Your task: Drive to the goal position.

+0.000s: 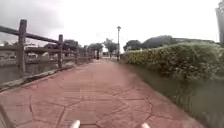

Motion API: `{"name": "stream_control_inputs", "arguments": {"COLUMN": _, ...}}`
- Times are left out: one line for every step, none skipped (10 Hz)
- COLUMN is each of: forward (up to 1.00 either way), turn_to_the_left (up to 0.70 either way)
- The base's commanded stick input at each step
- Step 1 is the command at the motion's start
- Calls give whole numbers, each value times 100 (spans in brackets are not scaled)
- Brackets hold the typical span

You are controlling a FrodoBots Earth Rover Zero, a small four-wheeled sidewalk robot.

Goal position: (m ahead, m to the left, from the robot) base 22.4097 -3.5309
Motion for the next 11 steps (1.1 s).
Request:
{"name": "stream_control_inputs", "arguments": {"forward": 70, "turn_to_the_left": 2}}
{"name": "stream_control_inputs", "arguments": {"forward": 70, "turn_to_the_left": 1}}
{"name": "stream_control_inputs", "arguments": {"forward": 70, "turn_to_the_left": 1}}
{"name": "stream_control_inputs", "arguments": {"forward": 70, "turn_to_the_left": 9}}
{"name": "stream_control_inputs", "arguments": {"forward": 70, "turn_to_the_left": 33}}
{"name": "stream_control_inputs", "arguments": {"forward": 70, "turn_to_the_left": 32}}
{"name": "stream_control_inputs", "arguments": {"forward": 70, "turn_to_the_left": 29}}
{"name": "stream_control_inputs", "arguments": {"forward": 70, "turn_to_the_left": 0}}
{"name": "stream_control_inputs", "arguments": {"forward": 70, "turn_to_the_left": 0}}
{"name": "stream_control_inputs", "arguments": {"forward": 70, "turn_to_the_left": 0}}
{"name": "stream_control_inputs", "arguments": {"forward": 70, "turn_to_the_left": 1}}
